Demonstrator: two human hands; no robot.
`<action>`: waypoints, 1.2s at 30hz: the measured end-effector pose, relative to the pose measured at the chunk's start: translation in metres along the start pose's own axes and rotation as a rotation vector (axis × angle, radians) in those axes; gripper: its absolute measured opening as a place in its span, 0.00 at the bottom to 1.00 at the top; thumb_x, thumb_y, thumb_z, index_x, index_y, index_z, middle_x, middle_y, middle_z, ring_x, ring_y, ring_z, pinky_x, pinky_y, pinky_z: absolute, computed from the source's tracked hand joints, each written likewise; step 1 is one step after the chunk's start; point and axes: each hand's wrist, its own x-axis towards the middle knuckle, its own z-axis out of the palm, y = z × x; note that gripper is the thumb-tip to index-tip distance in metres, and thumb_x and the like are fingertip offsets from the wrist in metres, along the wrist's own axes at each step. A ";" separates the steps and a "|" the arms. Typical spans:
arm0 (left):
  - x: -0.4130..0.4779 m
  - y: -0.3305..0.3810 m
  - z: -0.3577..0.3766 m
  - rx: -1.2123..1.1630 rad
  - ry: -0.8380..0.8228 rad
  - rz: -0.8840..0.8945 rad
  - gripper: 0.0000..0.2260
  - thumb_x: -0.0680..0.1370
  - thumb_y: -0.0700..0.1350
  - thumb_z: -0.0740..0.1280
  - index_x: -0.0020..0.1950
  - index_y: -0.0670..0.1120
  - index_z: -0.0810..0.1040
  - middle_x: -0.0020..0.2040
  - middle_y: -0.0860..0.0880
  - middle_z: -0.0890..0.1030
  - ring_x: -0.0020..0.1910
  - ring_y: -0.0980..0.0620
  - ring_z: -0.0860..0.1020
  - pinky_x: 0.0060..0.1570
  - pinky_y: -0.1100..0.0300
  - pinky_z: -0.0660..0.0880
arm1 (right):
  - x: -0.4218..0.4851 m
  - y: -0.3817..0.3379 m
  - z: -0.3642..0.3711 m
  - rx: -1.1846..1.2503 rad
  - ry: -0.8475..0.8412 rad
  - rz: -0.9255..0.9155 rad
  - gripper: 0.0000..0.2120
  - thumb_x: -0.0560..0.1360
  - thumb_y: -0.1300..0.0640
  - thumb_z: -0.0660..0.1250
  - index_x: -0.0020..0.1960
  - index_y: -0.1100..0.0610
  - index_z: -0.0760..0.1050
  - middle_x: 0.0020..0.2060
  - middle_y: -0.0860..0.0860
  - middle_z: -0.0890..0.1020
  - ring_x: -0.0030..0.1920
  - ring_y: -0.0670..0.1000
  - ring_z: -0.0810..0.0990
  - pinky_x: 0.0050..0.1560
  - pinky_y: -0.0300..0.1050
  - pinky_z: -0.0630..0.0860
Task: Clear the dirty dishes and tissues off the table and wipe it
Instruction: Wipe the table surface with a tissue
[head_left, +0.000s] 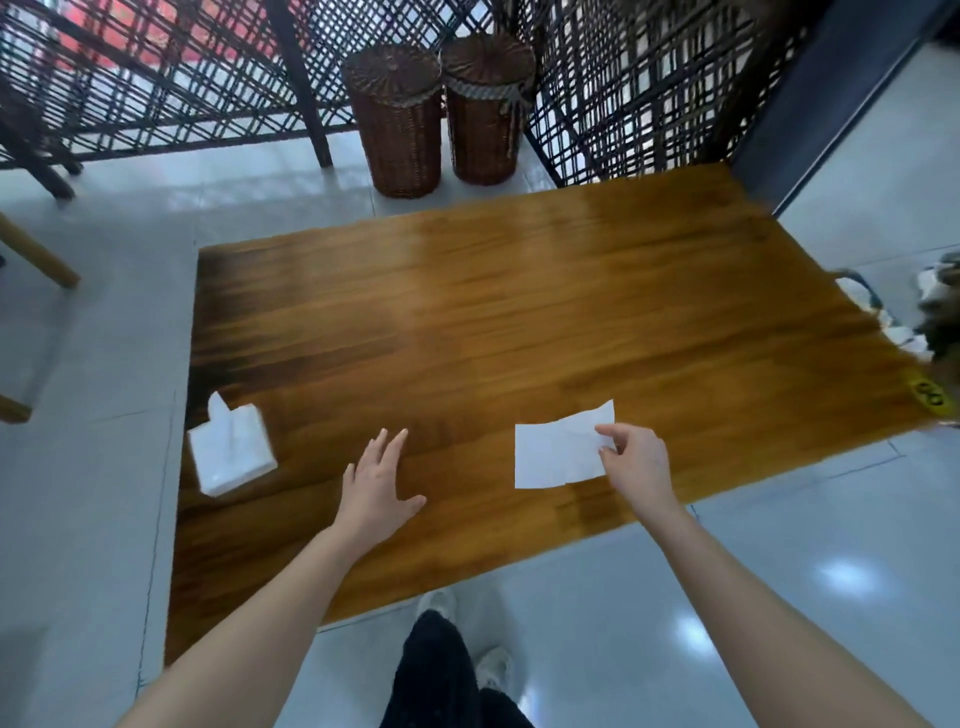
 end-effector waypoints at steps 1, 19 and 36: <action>0.004 0.009 0.002 0.006 -0.007 0.012 0.41 0.74 0.53 0.72 0.79 0.56 0.49 0.80 0.50 0.50 0.78 0.48 0.49 0.75 0.46 0.48 | 0.004 0.007 -0.006 -0.002 0.015 0.010 0.16 0.75 0.66 0.64 0.62 0.58 0.78 0.57 0.54 0.81 0.53 0.50 0.80 0.53 0.40 0.74; 0.122 0.152 0.057 0.030 -0.201 0.166 0.41 0.75 0.52 0.71 0.79 0.57 0.48 0.80 0.49 0.48 0.78 0.47 0.49 0.75 0.43 0.47 | 0.107 0.133 -0.105 -0.072 0.139 0.194 0.17 0.77 0.64 0.60 0.64 0.58 0.76 0.60 0.54 0.80 0.55 0.53 0.79 0.57 0.48 0.77; 0.200 0.297 0.085 0.063 -0.268 0.229 0.40 0.76 0.52 0.70 0.79 0.56 0.47 0.80 0.49 0.48 0.78 0.47 0.49 0.74 0.43 0.47 | 0.207 0.209 -0.193 -0.086 0.276 0.294 0.16 0.78 0.63 0.62 0.65 0.56 0.74 0.57 0.55 0.81 0.56 0.55 0.79 0.50 0.47 0.78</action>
